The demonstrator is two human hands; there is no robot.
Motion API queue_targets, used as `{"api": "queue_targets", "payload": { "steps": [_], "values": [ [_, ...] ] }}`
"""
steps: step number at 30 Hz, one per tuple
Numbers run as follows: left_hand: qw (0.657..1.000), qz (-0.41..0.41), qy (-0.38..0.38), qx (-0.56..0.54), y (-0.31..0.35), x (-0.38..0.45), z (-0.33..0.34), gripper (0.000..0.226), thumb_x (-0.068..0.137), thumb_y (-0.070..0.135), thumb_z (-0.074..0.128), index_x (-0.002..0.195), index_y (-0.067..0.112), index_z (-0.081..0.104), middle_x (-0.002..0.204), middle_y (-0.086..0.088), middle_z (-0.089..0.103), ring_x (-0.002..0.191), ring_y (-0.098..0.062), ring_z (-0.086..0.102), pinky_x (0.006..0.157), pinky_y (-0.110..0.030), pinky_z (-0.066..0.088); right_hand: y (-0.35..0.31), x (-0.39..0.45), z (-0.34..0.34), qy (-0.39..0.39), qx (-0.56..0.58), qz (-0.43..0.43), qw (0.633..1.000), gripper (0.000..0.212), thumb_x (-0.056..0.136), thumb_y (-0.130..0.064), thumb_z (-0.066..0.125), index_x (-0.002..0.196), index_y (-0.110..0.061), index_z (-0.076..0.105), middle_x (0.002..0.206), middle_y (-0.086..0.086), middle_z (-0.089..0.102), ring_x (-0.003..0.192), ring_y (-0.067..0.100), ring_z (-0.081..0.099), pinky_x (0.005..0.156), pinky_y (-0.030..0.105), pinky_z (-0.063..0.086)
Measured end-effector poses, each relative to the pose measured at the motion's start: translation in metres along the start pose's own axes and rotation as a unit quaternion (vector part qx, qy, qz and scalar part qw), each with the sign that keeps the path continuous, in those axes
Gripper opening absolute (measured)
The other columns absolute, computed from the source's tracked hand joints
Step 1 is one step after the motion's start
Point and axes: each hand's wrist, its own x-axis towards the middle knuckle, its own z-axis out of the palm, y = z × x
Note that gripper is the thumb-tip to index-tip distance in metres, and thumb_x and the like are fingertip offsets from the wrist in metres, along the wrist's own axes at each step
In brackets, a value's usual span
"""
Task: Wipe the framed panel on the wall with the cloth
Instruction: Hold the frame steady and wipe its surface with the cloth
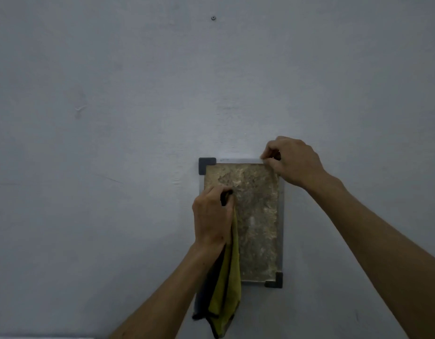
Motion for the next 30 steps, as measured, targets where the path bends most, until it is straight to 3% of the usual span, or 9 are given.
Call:
{"api": "queue_targets", "payload": {
  "steps": [5, 8, 11, 15, 20, 22, 25, 28, 30],
  "values": [
    [0.994, -0.050, 0.099, -0.009, -0.014, 0.012, -0.013, 0.011, 0.086, 0.012, 0.078, 0.097, 0.016, 0.078, 0.089, 0.003, 0.075, 0.078, -0.007, 0.067, 0.076, -0.020, 0.056, 0.001, -0.001, 0.001, 0.001, -0.001, 0.007, 1.000, 0.006, 0.093, -0.026, 0.064, 0.093, -0.026, 0.070, 0.099, -0.009, 0.062, 0.094, 0.017, 0.061, 0.079, 0.038, 0.053],
    [0.990, -0.072, 0.117, -0.011, -0.009, 0.010, -0.005, 0.011, 0.086, 0.012, 0.077, 0.096, 0.015, 0.077, 0.088, 0.002, 0.075, 0.077, -0.006, 0.066, 0.075, -0.018, 0.056, 0.000, 0.000, 0.003, 0.006, -0.004, 0.012, 1.000, 0.008, 0.093, -0.025, 0.063, 0.093, -0.026, 0.070, 0.101, -0.007, 0.063, 0.095, 0.017, 0.061, 0.079, 0.038, 0.053],
    [0.996, -0.047, 0.073, -0.017, 0.004, 0.001, 0.010, 0.011, 0.087, 0.010, 0.076, 0.097, 0.015, 0.076, 0.090, 0.002, 0.073, 0.078, -0.004, 0.063, 0.076, -0.001, 0.046, 0.000, 0.001, 0.004, 0.008, -0.009, 0.009, 1.000, 0.008, 0.093, -0.025, 0.062, 0.094, -0.025, 0.070, 0.101, -0.005, 0.063, 0.095, 0.018, 0.061, 0.079, 0.038, 0.053],
    [1.000, -0.022, 0.001, -0.010, 0.013, -0.009, 0.020, 0.012, 0.089, 0.011, 0.075, 0.101, 0.014, 0.075, 0.094, -0.001, 0.073, 0.084, -0.008, 0.064, 0.078, -0.004, 0.043, 0.002, -0.002, 0.003, 0.005, 0.008, 0.004, 1.000, 0.007, 0.093, -0.025, 0.064, 0.093, -0.025, 0.071, 0.099, -0.006, 0.063, 0.094, 0.017, 0.061, 0.080, 0.038, 0.053],
    [0.989, -0.080, 0.117, -0.029, -0.005, 0.004, 0.001, 0.010, 0.088, 0.013, 0.077, 0.097, 0.017, 0.076, 0.089, 0.005, 0.074, 0.076, -0.004, 0.066, 0.074, -0.014, 0.055, 0.005, -0.001, 0.002, 0.006, 0.030, 0.003, 1.000, 0.007, 0.092, -0.026, 0.065, 0.092, -0.025, 0.072, 0.099, -0.007, 0.064, 0.093, 0.016, 0.062, 0.082, 0.042, 0.055],
    [0.987, -0.094, 0.128, -0.028, -0.003, 0.005, 0.003, 0.008, 0.089, 0.014, 0.075, 0.097, 0.017, 0.076, 0.088, 0.003, 0.074, 0.075, -0.005, 0.066, 0.073, -0.012, 0.053, 0.006, -0.001, 0.005, 0.017, 0.030, 0.005, 0.999, 0.007, 0.092, -0.026, 0.065, 0.092, -0.026, 0.072, 0.098, -0.008, 0.064, 0.092, 0.015, 0.062, 0.081, 0.041, 0.056],
    [0.992, -0.070, 0.097, -0.035, 0.010, 0.001, 0.018, 0.010, 0.089, 0.013, 0.074, 0.098, 0.016, 0.075, 0.091, 0.002, 0.074, 0.079, -0.006, 0.066, 0.076, -0.013, 0.053, 0.005, -0.002, 0.008, 0.025, 0.027, 0.006, 0.999, 0.007, 0.092, -0.025, 0.064, 0.091, -0.026, 0.072, 0.098, -0.008, 0.063, 0.091, 0.015, 0.061, 0.080, 0.040, 0.056],
    [0.999, -0.019, 0.020, -0.019, 0.020, -0.001, 0.029, 0.013, 0.091, 0.013, 0.073, 0.104, 0.015, 0.074, 0.097, -0.002, 0.074, 0.087, -0.010, 0.065, 0.082, -0.016, 0.052, 0.005, -0.002, 0.007, 0.019, 0.027, 0.005, 0.999, 0.007, 0.092, -0.025, 0.065, 0.091, -0.026, 0.072, 0.096, -0.009, 0.062, 0.091, 0.015, 0.061, 0.079, 0.039, 0.055],
    [1.000, -0.003, 0.007, -0.013, 0.017, 0.003, 0.024, 0.014, 0.091, 0.012, 0.073, 0.105, 0.013, 0.074, 0.098, -0.002, 0.074, 0.088, -0.008, 0.064, 0.082, -0.010, 0.048, 0.006, -0.002, 0.006, 0.018, 0.028, 0.004, 0.999, 0.007, 0.093, -0.025, 0.065, 0.092, -0.026, 0.072, 0.096, -0.009, 0.061, 0.090, 0.015, 0.061, 0.079, 0.038, 0.055]
  ]
}}
